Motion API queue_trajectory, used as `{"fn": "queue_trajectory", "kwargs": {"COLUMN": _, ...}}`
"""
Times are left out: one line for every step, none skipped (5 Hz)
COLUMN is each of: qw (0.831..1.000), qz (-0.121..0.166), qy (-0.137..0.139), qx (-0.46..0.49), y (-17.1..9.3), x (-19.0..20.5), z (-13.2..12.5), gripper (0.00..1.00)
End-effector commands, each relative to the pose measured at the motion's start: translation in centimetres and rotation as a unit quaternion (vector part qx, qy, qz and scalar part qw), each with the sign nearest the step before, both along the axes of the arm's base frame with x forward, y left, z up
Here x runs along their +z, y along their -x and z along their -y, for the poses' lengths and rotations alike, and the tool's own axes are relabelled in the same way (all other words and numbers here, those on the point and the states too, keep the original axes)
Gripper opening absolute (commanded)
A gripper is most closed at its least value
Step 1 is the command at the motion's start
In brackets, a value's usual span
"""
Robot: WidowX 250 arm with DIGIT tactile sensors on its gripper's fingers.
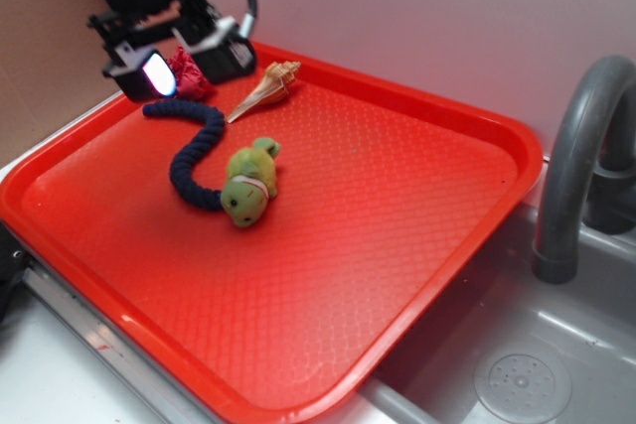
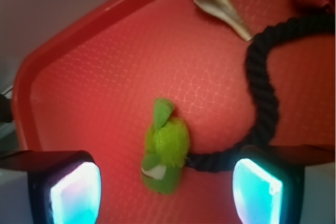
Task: Grab the green animal.
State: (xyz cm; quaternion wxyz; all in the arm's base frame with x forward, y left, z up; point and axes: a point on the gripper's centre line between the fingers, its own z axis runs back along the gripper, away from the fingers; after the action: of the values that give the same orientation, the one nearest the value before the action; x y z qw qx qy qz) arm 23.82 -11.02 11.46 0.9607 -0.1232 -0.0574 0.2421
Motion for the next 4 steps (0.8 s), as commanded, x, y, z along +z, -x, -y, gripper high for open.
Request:
{"fn": "queue_trajectory", "kwargs": {"qw": 0.999, "qz": -0.033, "qy": -0.016, "qx": -0.018, "y": -0.4, "x": -5.0, "z": 1.9, "gripper": 1.00}}
{"fn": "queue_trajectory", "kwargs": {"qw": 0.998, "qz": -0.059, "qy": -0.036, "qx": -0.008, "y": 0.0, "x": -7.6, "z": 2.8, "gripper": 1.00}}
{"fn": "queue_trajectory", "kwargs": {"qw": 0.998, "qz": -0.048, "qy": -0.046, "qx": -0.003, "y": 0.9, "x": -7.5, "z": 3.7, "gripper": 0.00}}
{"fn": "queue_trajectory", "kwargs": {"qw": 0.998, "qz": -0.041, "qy": -0.049, "qx": -0.002, "y": 1.7, "x": -6.6, "z": 4.4, "gripper": 0.00}}
